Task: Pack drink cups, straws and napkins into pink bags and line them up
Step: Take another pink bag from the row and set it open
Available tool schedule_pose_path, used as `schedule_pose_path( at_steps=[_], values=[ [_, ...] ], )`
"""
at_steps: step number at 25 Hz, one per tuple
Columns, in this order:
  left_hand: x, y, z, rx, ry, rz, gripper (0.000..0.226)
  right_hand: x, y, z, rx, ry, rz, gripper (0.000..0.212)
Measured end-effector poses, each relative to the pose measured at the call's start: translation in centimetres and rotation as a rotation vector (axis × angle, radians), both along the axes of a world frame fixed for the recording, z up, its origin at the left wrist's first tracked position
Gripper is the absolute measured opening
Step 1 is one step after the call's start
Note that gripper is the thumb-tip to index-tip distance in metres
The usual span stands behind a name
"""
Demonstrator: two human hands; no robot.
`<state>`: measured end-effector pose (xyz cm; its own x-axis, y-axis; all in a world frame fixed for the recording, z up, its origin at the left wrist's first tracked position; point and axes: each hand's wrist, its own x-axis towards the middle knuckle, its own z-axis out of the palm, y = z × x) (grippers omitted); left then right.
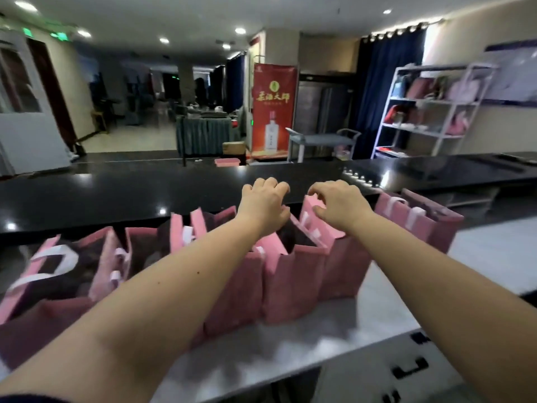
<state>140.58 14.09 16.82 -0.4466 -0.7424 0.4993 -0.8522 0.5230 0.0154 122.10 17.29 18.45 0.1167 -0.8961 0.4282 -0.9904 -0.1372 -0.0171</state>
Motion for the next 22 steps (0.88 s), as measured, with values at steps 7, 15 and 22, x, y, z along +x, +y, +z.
schedule_pose_path(
  at_steps=[7, 15, 22],
  values=[
    [-20.6, -1.1, -5.5, 0.109, 0.073, -0.190, 0.039, -18.4, 2.8, -5.4, 0.034, -0.108, -0.220, 0.032],
    [-36.8, -3.5, -8.2, 0.209, 0.126, -0.291, 0.044, -31.7, 4.0, -9.2, 0.001, -0.259, -0.454, 0.029],
    [-44.2, -7.9, -11.3, 0.280, 0.221, -0.305, 0.034, -37.8, -0.6, -11.2, 0.028, -0.291, -0.555, 0.033]
  ],
)
